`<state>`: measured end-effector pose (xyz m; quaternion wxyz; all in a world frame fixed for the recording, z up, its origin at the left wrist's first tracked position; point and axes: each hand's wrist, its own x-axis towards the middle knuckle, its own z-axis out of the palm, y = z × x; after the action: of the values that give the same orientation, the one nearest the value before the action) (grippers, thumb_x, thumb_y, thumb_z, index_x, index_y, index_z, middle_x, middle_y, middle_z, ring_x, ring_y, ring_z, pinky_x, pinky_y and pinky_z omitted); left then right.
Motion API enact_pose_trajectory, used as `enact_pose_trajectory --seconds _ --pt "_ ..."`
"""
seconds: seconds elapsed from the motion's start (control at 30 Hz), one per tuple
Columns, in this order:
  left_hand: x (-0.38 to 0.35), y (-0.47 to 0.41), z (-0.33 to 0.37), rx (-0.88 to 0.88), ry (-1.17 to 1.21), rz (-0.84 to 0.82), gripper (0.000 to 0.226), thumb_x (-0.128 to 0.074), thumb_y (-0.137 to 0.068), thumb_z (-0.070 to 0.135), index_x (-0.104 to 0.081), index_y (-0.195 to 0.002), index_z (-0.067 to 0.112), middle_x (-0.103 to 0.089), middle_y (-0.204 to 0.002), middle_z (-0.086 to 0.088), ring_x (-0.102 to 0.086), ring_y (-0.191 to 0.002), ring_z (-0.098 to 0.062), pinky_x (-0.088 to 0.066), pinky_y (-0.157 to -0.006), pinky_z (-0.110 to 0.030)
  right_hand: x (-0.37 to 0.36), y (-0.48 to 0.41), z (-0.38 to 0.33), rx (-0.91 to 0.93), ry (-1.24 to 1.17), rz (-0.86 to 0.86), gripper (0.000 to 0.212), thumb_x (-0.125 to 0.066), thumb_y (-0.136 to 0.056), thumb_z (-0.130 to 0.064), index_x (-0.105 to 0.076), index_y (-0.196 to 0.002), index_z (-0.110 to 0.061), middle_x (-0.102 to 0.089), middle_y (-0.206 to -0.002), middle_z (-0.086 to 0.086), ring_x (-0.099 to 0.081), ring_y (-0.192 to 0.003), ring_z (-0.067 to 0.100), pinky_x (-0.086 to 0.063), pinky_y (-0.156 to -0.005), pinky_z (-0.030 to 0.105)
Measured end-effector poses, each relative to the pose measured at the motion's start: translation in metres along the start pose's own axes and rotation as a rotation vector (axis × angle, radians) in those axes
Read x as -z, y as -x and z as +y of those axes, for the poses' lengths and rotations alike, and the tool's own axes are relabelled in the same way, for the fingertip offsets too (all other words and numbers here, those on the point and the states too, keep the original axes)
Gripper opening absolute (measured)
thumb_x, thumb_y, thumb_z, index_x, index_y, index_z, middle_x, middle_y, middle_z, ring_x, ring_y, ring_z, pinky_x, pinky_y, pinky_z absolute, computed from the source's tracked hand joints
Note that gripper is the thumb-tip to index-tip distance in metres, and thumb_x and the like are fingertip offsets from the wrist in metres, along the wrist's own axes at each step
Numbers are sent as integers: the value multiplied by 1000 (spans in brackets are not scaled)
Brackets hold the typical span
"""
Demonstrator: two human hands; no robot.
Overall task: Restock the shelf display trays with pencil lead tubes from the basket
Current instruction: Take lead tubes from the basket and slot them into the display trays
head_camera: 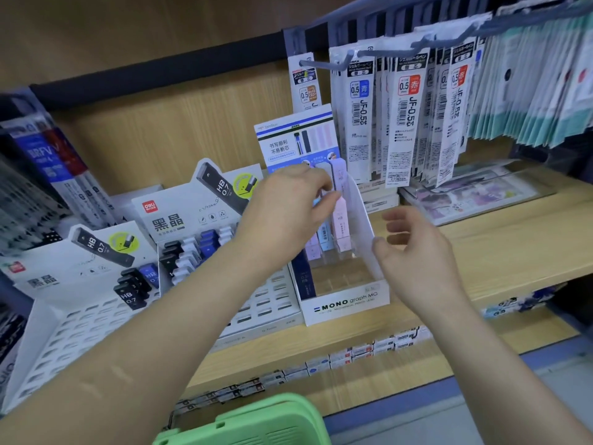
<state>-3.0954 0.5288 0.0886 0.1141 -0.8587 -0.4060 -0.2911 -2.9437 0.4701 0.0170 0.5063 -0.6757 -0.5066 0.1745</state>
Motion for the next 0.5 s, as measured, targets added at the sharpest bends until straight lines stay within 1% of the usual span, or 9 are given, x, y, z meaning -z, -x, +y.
enact_pose_trajectory --seconds 0.07,0.1,0.13,0.2,0.23,0.3,0.33,0.4,0.5 --pt "19 26 -3 -17 43 36 22 -53 -91 31 -69 -85 17 -63 -75 5 -51 -66 -13 -49 -65 -35 9 4 -11 73 -11 -19 16 -63 -87 -13 -63 -99 -22 -64 -84 -9 -59 -72 7 -42 -61 19" --pt "28 43 -6 -35 49 15 24 -51 -90 31 -68 -82 18 -61 -70 7 -49 -62 -12 -48 -61 -33 10 9 -16 84 -33 -79 13 -64 -87 -13 -64 -91 -25 -65 -77 -8 -60 -67 7 -45 -59 19" --pt "37 61 -8 -46 49 -31 27 -48 -90 33 -68 -79 19 -60 -68 8 -49 -59 -11 -48 -58 -31 8 15 -23 86 -52 -174 14 -65 -86 -13 -64 -84 -27 -66 -73 -6 -62 -65 10 -49 -61 23" --pt "47 97 -17 -48 42 -147 30 -43 -89 37 -67 -77 22 -59 -65 11 -47 -56 -7 -47 -54 -28 -5 33 -34 113 -34 -433 15 -64 -86 -14 -64 -78 -27 -68 -70 -2 -66 -66 16 -54 -65 33" --pt "50 116 -22 -40 35 -203 30 -42 -88 38 -65 -75 24 -58 -64 11 -47 -55 -7 -46 -53 -27 -15 45 -39 148 22 -572 13 -64 -86 -15 -65 -79 -26 -67 -68 -2 -65 -65 15 -54 -65 34" --pt "51 153 -35 -19 18 -326 29 -41 -85 39 -62 -71 24 -55 -60 10 -51 -54 -10 -46 -51 -28 -41 72 -46 273 197 -801 9 -61 -86 -17 -68 -85 -23 -66 -70 -5 -62 -67 12 -52 -66 29" --pt "51 172 -41 -10 16 -409 29 -40 -84 39 -61 -70 23 -55 -59 9 -53 -54 -12 -47 -51 -28 -56 86 -47 348 295 -885 11 -59 -87 -19 -69 -91 -22 -68 -77 -4 -62 -74 13 -50 -68 29" --pt "50 208 -51 -9 0 -595 30 -36 -83 40 -59 -72 23 -59 -65 8 -56 -61 -13 -50 -56 -31 -84 118 -41 429 492 -1047 19 -56 -90 -21 -69 -102 -15 -71 -95 5 -63 -89 22 -51 -75 32" --pt "37 262 -64 -5 -39 -881 26 -37 -86 34 -61 -89 24 -64 -82 6 -59 -75 -15 -52 -69 -35 -123 160 -11 372 681 -1284 28 -54 -91 -19 -63 -113 -4 -68 -103 17 -62 -97 34 -54 -81 41"
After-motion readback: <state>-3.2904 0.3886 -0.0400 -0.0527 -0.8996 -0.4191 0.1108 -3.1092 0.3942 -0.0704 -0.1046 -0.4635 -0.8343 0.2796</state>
